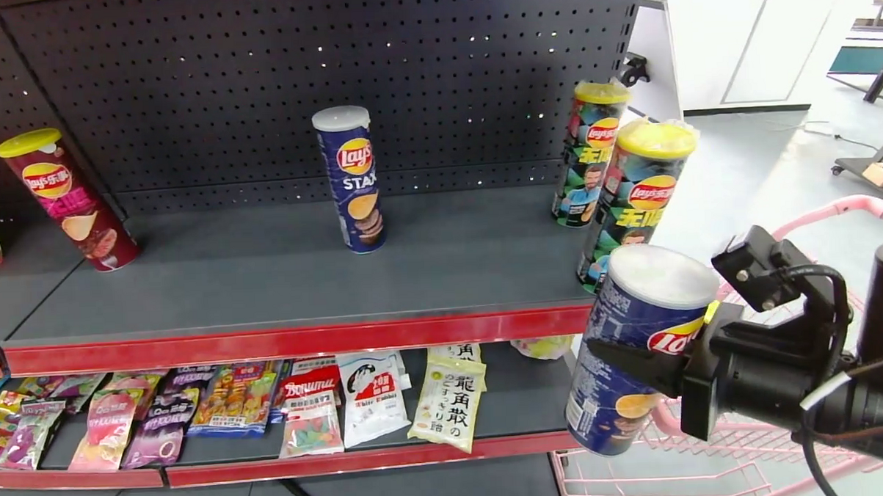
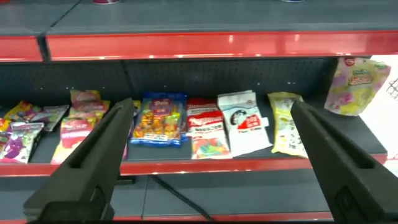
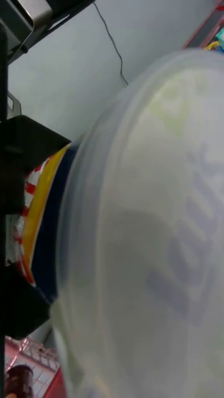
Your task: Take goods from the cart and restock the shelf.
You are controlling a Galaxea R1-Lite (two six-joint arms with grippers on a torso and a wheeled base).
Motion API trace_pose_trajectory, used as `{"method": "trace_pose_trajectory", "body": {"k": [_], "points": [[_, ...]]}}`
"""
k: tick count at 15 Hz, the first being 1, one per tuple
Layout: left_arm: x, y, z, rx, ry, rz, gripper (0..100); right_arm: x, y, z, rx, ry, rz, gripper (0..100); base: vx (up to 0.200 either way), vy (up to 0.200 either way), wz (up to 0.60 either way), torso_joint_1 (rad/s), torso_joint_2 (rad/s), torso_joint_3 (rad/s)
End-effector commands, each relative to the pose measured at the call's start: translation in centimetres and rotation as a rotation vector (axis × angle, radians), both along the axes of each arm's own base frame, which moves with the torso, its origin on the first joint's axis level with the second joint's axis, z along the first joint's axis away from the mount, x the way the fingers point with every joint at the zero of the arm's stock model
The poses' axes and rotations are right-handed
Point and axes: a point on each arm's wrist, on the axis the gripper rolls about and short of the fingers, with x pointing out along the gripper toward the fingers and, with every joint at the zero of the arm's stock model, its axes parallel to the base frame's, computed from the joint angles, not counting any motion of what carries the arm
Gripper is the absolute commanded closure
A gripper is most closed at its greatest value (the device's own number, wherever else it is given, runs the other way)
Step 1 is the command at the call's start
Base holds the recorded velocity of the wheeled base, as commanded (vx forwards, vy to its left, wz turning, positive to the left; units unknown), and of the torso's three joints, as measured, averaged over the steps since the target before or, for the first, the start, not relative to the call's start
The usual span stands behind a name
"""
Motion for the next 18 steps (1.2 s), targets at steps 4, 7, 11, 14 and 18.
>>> {"method": "trace_pose_trajectory", "body": {"k": [4,7,11,14,18], "points": [[0.0,0.0,0.0,0.0,0.0,-0.001,0,0.5,0.4,0.6,0.009,-0.019,0.012,100,0.0,0.2,0.0,0.002,0.0,0.001],[0.0,0.0,0.0,0.0,0.0,0.001,0,0.5,0.1,1.0,-0.007,-0.062,0.019,100,0.0,0.2,0.0,0.005,0.0,0.001],[0.0,0.0,0.0,0.0,0.001,-0.001,0,0.3,0.0,3.5,0.038,-0.154,0.021,100,0.0,0.0,0.0,0.0,0.0,0.0],[0.0,0.0,0.0,0.0,0.0,-0.001,0,0.1,-0.3,4.0,0.046,-0.173,0.017,100,0.067,0.0,0.0,0.001,0.0,-0.001],[0.0,0.0,0.0,0.001,0.0,-0.001,0,-0.6,-0.4,4.6,0.07,-0.196,0.061,100,0.2,0.0,0.0,-0.003,0.0,0.004]]}}
